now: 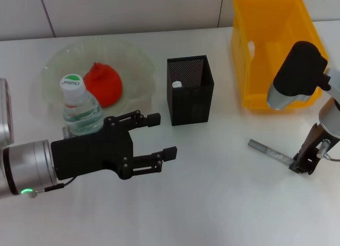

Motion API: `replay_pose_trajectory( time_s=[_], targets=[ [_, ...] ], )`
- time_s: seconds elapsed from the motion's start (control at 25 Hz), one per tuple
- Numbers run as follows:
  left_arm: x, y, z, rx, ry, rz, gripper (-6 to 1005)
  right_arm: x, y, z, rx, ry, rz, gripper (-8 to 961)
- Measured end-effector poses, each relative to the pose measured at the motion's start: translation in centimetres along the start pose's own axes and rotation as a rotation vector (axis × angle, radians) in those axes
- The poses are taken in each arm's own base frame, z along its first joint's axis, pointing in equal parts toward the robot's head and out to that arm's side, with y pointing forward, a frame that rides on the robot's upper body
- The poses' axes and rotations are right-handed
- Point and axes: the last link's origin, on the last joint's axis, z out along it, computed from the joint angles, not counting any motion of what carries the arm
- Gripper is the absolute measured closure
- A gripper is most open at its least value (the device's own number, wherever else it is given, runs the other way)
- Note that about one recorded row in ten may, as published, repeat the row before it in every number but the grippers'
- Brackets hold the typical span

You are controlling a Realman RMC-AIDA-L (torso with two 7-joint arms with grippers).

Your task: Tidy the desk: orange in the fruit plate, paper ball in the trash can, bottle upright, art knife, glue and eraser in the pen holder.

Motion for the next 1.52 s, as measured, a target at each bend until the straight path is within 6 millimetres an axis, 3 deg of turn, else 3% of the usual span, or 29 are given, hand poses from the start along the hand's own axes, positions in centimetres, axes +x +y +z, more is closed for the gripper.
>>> replay_pose_trajectory(
  time_s=[0.36,0.64,0.88,1.52],
  targets=[
    [0.1,0.0,0.0,0.0,0.001,0.001,209,-0.4,0.1,-0.9,0.012,-0.029,-0.003,811],
    [0.1,-0.1,0.0,0.0,0.002,0.003,209,-1.1,1.0,-4.5,0.051,-0.166,-0.016,811],
    [0.3,-0.1,0.1,0.0,0.01,0.003,209,-1.7,1.5,-6.2,0.057,-0.267,-0.024,812],
    [0.4,-0.1,0.2,0.001,0.02,0.014,209,-2.7,-0.1,-12.4,0.352,-0.456,-0.172,816]
  ],
)
